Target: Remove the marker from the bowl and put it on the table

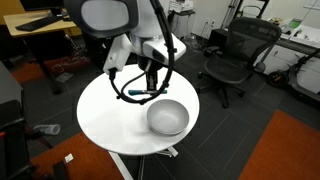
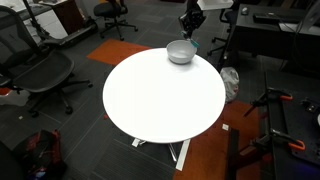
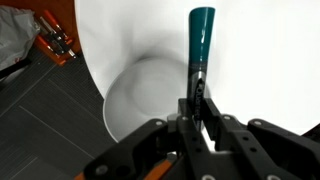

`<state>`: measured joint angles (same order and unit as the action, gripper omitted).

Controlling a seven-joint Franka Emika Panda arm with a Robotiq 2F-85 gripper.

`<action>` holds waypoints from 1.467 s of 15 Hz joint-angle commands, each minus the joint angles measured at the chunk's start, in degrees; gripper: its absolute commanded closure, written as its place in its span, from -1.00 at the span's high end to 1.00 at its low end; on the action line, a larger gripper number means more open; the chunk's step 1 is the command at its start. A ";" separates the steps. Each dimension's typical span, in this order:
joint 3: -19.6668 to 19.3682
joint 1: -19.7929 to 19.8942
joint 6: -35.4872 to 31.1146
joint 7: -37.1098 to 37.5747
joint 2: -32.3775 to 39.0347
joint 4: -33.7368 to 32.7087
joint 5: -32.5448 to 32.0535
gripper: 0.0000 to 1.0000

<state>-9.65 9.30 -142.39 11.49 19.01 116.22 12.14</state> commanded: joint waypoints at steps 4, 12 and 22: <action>3.92 -5.44 -3.38 0.11 -11.63 15.76 -2.28 -0.91; 10.13 -10.96 -11.15 -0.48 -10.17 22.05 -3.21 -0.91; 12.51 -13.55 -17.47 -1.35 0.25 13.84 -4.21 -0.91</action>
<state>2.76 -4.16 -159.23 11.26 14.91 134.29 8.87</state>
